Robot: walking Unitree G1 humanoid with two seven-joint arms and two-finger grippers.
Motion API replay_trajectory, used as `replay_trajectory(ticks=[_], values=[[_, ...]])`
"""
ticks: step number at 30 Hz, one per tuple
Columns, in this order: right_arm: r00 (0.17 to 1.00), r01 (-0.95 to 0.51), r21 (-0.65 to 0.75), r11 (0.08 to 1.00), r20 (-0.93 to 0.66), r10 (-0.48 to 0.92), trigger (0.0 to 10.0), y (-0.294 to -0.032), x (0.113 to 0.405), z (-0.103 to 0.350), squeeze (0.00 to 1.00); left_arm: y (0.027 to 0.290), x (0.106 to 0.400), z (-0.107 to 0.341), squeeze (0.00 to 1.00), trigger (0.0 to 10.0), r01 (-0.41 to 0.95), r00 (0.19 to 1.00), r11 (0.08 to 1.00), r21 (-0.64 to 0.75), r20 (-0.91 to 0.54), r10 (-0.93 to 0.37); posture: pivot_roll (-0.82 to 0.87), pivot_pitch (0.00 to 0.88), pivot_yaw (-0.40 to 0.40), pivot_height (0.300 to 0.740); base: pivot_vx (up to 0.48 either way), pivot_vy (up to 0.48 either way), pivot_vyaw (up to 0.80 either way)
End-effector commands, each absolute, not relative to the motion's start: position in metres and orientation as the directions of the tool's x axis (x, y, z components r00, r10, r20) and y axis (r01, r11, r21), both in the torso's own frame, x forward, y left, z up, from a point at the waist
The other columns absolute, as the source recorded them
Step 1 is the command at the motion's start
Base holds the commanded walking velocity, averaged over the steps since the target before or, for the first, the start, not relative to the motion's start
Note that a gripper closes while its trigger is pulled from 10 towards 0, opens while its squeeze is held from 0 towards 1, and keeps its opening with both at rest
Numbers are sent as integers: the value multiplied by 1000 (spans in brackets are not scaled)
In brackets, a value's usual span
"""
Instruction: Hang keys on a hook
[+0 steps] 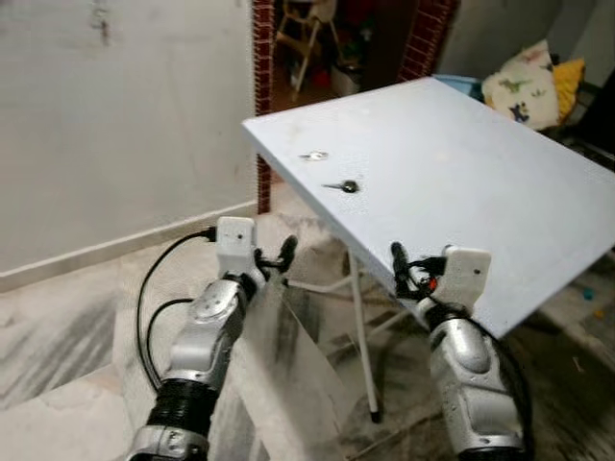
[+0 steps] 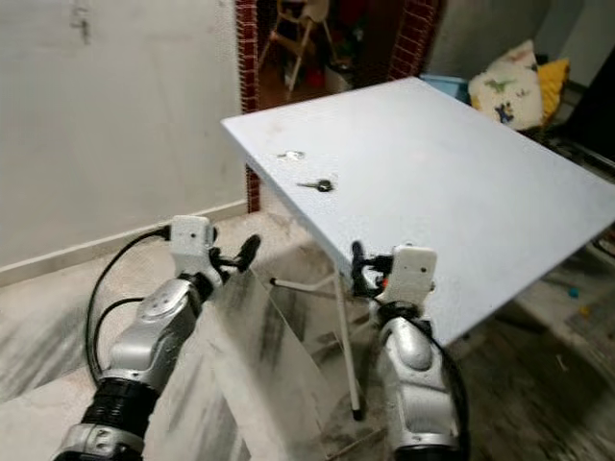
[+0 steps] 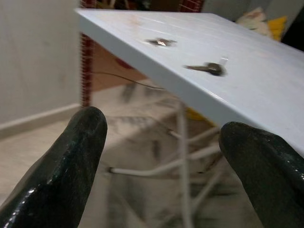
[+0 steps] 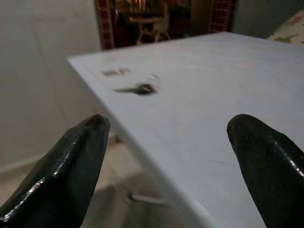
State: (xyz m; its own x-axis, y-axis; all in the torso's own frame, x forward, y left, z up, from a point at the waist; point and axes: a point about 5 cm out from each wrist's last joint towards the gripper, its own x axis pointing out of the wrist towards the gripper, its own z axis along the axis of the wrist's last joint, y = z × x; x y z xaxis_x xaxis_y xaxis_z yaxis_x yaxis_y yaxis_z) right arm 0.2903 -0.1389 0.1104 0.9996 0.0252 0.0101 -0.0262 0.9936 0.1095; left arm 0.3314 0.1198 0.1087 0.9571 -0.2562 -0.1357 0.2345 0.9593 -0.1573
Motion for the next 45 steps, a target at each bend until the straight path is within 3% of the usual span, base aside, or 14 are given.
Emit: replay_trajectory(ticks=[1, 11, 30, 45], values=[[1000, 12, 95, 995, 19, -14, 10000, -153, 290, 112, 0, 106, 333, 116, 0, 10000, 275, 948, 947, -166, -120, -296, 92, 0, -36, 740, 0, 480, 0], [1000, 26, 90, 996, 13, -28, 10000, -157, 288, 111, 0, 107, 336, 119, 0, 10000, 279, 947, 947, -159, -116, -298, 97, 0, -36, 740, 0, 465, 0], [998, 43, 92, 995, 32, -46, 10000, -159, 290, 118, 0, 113, 337, 126, 0, 10000, 267, 958, 953, -146, -67, -278, 96, 0, -36, 740, 0, 0, 0], [998, 52, 91, 995, 29, -54, 10000, -159, 294, 120, 0, 117, 344, 130, 0, 10000, 248, 963, 954, -166, -68, -262, 101, 0, -30, 740, 0, 0, -775]])
